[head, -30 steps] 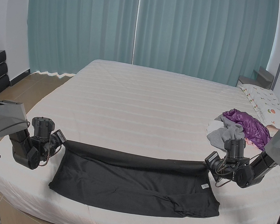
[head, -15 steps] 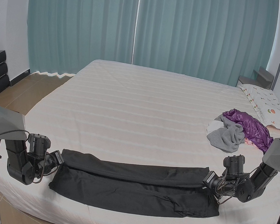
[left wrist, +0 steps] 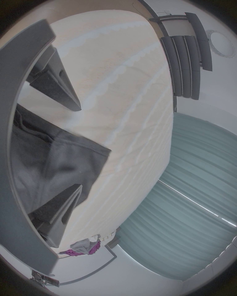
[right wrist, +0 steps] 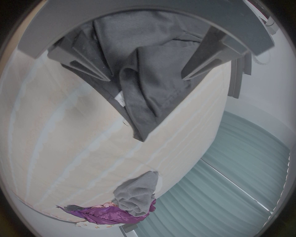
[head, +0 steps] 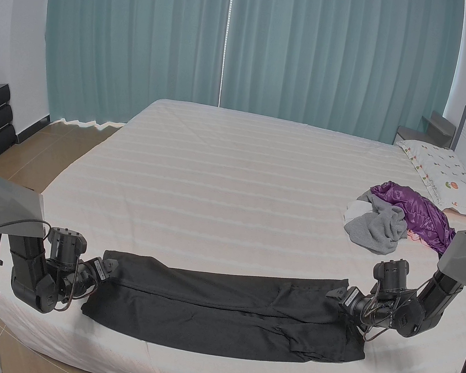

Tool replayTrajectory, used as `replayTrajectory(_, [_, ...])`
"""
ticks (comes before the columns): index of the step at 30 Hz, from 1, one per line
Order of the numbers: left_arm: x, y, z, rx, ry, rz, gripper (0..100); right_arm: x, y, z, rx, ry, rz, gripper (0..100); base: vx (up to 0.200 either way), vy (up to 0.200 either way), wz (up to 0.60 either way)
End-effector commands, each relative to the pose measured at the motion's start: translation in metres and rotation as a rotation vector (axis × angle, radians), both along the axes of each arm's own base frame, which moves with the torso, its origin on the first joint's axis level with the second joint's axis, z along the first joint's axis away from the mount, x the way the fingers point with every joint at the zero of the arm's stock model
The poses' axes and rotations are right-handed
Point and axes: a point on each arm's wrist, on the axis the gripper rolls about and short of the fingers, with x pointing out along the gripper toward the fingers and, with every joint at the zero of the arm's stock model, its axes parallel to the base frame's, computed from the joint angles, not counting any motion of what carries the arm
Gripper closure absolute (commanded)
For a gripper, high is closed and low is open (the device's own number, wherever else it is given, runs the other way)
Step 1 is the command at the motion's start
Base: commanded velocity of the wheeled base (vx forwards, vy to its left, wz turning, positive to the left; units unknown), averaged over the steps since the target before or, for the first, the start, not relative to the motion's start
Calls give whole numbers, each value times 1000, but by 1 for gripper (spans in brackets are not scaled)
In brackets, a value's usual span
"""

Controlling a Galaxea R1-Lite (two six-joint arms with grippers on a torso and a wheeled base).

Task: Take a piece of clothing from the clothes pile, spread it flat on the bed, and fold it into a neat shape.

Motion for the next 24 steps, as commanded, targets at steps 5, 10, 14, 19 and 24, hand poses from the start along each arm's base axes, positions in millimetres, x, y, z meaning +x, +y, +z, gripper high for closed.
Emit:
replayTrajectory(5, [43, 3, 26, -17, -158, 17, 0, 38, -17, 15, 114, -103, -20, 0, 0, 0, 0])
replayTrajectory(10, [70, 0, 0, -9, -76, 10, 0, 45, -20, 4, 166, -79, -29, 0, 0, 0, 0])
replayTrajectory(14, [79, 0, -9, -3, -27, 6, 0, 45, -25, 4, 183, -75, -27, 0, 0, 0, 0])
replayTrajectory(19, [79, -2, -9, -22, -23, -25, 100, 45, -25, 4, 191, -73, -23, 0, 0, 0, 0])
replayTrajectory(24, [85, 1, -9, -12, -45, -12, 100, 46, -25, 1, 190, -69, -22, 0, 0, 0, 0])
